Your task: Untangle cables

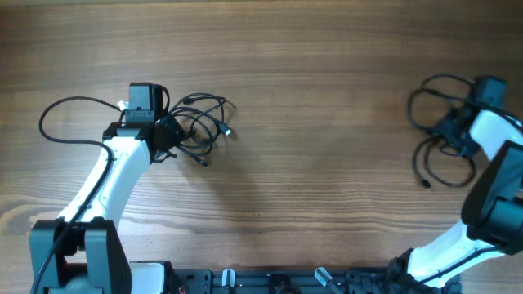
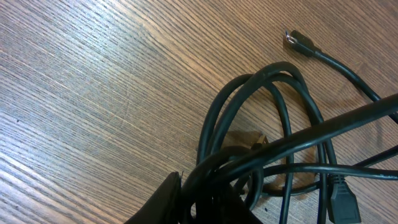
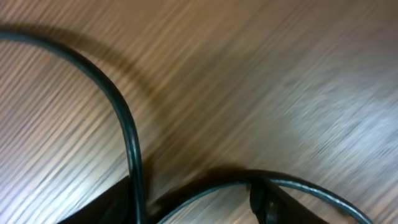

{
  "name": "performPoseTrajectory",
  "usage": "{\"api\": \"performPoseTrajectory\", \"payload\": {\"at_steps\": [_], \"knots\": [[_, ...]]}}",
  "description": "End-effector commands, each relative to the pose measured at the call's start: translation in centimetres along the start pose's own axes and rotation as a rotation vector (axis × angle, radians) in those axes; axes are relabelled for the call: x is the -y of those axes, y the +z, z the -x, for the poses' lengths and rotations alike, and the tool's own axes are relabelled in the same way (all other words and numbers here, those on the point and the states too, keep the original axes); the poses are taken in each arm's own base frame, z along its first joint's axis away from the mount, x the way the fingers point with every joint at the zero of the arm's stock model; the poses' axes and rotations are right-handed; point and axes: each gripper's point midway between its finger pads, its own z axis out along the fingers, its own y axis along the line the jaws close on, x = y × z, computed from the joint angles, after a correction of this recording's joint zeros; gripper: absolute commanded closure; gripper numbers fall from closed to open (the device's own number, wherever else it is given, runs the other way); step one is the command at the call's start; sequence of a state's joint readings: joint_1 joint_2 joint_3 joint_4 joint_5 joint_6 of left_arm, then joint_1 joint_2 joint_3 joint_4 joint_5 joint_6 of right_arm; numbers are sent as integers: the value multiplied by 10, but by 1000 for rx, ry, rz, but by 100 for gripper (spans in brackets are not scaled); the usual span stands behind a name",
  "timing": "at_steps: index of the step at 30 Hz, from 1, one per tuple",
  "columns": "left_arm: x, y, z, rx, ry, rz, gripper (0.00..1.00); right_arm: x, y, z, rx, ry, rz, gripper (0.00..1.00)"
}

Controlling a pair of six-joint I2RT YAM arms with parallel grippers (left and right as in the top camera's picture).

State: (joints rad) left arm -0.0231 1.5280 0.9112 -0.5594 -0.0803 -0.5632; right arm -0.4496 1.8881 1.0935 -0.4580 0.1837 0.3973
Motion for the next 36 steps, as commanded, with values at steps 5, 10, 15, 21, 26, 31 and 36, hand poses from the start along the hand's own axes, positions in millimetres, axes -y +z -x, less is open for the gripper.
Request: {"api": "performPoseTrajectory", "payload": {"at_steps": [5,10,15,21,26,31,36], "knots": [[-3,5,-4,-19,-12,1,80,-7,-20,23,0,57,88,0],[-3,5,-4,-19,-12,1,49,-45,-63,36,37,13,207,0],[-3,5,-4,-19,-12,2,0,-52,-64,34,30,16,229,0],[-3,5,-4,-19,-12,1,0,-52,-64,34,30,16,229,0],[-3,5,-4,-19,-12,1,0,-52,-64,34,30,16,229,0],[-3,5,-4,-19,-12,1,0,-52,-64,34,30,16,229,0],[-3,5,-4,-19,-12,1,0,-52,-64,34,30,16,229,0]]}}
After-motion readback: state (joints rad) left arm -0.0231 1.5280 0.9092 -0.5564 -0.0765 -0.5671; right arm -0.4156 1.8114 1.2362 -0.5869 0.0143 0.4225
